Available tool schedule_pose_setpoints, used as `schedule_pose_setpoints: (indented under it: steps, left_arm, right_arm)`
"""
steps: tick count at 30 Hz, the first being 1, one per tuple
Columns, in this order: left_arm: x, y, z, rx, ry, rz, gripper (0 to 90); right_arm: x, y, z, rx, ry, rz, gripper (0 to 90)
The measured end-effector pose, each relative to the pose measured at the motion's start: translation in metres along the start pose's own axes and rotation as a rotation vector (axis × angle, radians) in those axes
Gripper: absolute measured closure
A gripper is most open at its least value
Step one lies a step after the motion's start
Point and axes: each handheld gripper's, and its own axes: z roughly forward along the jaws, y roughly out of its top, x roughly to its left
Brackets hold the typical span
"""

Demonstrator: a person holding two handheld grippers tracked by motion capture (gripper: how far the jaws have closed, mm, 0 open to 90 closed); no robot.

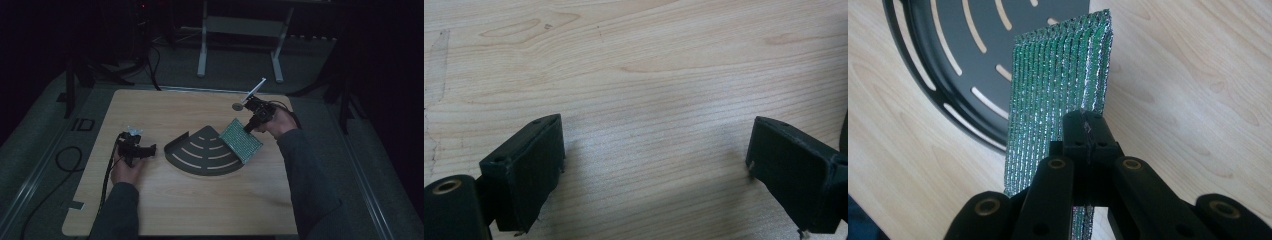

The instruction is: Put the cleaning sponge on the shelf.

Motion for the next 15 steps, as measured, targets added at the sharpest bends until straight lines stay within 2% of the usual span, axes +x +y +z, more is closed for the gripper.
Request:
schedule_pose_setpoints:
  steps: [15]
  left_arm:
    - [0.0, 0.0, 0.0, 0.0, 0.0, 0.0, 9.2]
  right_arm:
    - [0.008, 0.015, 0.021, -0.01, 0.02, 0.004, 90.0]
